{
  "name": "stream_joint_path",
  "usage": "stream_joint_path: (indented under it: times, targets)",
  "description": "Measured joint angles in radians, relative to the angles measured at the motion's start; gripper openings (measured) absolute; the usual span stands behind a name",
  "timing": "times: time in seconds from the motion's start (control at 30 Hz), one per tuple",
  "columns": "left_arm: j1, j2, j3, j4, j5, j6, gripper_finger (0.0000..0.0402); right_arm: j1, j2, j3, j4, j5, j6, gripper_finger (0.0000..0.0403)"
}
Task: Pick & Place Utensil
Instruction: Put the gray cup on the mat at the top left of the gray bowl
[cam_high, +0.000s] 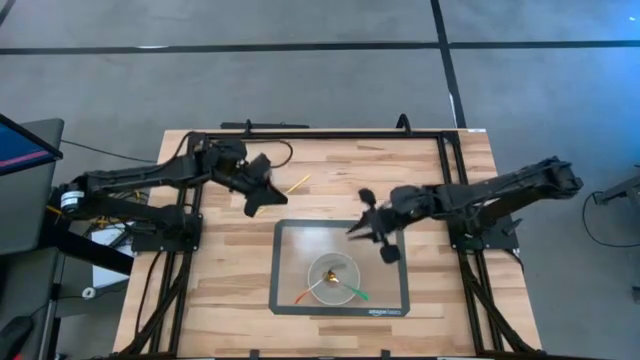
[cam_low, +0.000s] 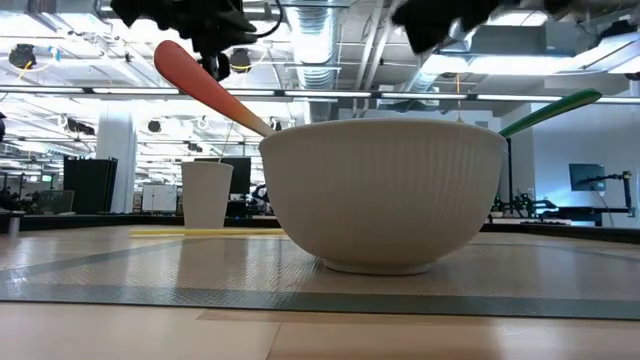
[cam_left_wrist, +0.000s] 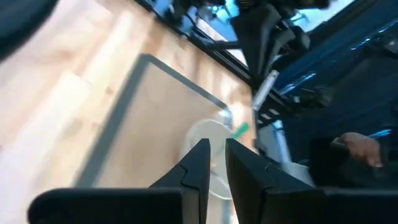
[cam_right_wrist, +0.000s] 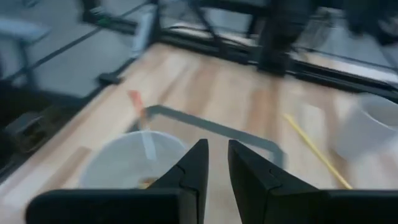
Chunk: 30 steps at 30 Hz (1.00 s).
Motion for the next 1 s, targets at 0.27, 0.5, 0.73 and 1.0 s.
stream_joint_path:
  times: [0.27, 0.5, 0.73, 1.0]
  targets:
    - [0.101, -0.012, 0.027, -0.018, -0.181, 0.253, 0.0051, -0.195, -0.087, -0.073, 0.068, 0.006, 0.157, 0.0055]
    - [0.144, 0.007, 0.029, -0.370, -0.450, 0.352, 0.0051, -0.227, -0.047, -0.073, 0.064, 0.004, 0.132, 0.0055]
    - [0.160, 0.029, 0.029, -0.393, -0.497, 0.445, 0.0054, -0.227, -0.031, -0.074, 0.066, 0.004, 0.088, 0.0055]
    - [0.160, 0.104, -0.017, -0.385, -0.494, 0.481, 0.0118, -0.211, -0.039, -0.074, 0.068, 0.003, 0.096, 0.0055]
